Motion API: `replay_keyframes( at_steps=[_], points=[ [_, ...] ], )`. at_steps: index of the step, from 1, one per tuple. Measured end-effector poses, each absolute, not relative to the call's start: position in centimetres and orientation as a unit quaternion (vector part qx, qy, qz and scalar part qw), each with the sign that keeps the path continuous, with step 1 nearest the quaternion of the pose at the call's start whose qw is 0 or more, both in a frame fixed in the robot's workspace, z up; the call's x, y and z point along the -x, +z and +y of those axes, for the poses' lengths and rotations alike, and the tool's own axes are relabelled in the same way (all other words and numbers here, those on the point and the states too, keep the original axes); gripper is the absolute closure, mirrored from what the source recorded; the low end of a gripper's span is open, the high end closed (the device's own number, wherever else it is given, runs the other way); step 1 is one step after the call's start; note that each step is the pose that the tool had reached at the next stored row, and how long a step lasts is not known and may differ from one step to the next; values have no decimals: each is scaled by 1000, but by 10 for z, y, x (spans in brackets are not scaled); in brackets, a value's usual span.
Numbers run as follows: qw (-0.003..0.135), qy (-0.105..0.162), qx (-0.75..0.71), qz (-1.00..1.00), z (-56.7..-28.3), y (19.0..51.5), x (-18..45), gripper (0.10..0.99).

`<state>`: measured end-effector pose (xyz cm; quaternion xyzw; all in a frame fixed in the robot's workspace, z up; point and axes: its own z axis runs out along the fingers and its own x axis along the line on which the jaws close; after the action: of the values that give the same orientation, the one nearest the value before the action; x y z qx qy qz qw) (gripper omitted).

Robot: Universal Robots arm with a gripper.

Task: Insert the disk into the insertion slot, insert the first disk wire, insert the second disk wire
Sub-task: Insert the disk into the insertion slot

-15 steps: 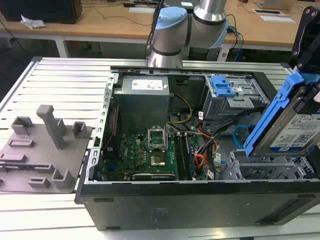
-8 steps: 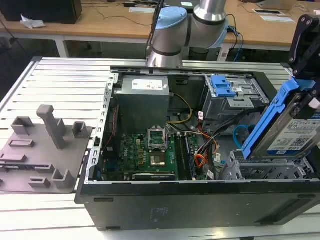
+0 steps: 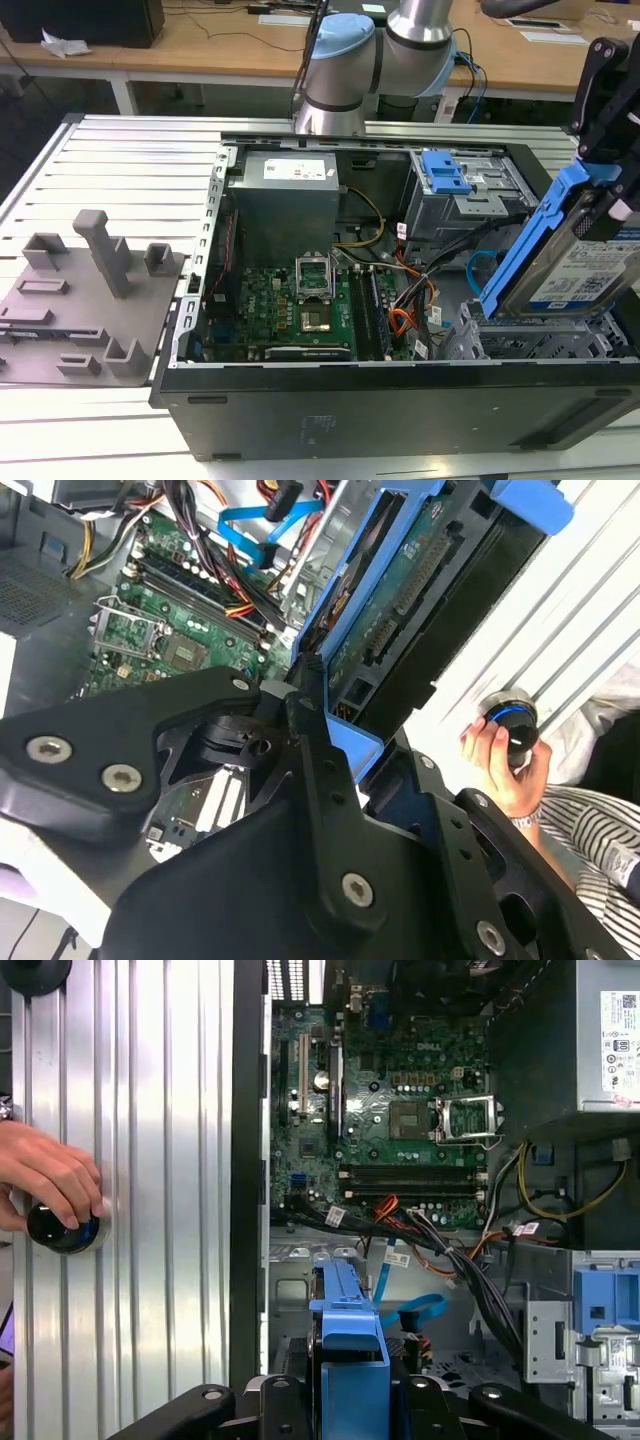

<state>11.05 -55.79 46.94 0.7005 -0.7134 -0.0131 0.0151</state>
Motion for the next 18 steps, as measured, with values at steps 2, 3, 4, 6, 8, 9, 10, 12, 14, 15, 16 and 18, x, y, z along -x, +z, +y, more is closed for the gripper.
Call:
replay_keyframes(
  at_steps=[2,3,4,6,8,9,10,12,14,15,16,18],
  points=[
    [15,-13,-701,-713,-555,468,-111,722],
    [15,-13,-700,-713,-554,467,-111,722],
    [15,-13,-701,-713,-553,465,-113,722],
    [15,-13,-700,-713,-552,458,-114,722],
    [15,-13,-701,-713,-552,455,-115,722],
    [15,-13,-701,-713,-551,453,-115,722],
    [15,-13,-700,-713,-551,451,-116,722],
    [15,-13,-701,-713,-550,448,-116,722],
    [15,-13,-701,-713,-550,445,-116,722],
    [15,-13,-701,-713,-550,444,-116,722],
    [15,-13,-701,-713,-550,443,-115,722],
    [15,-13,-701,-713,-550,439,-115,722]
  ],
)
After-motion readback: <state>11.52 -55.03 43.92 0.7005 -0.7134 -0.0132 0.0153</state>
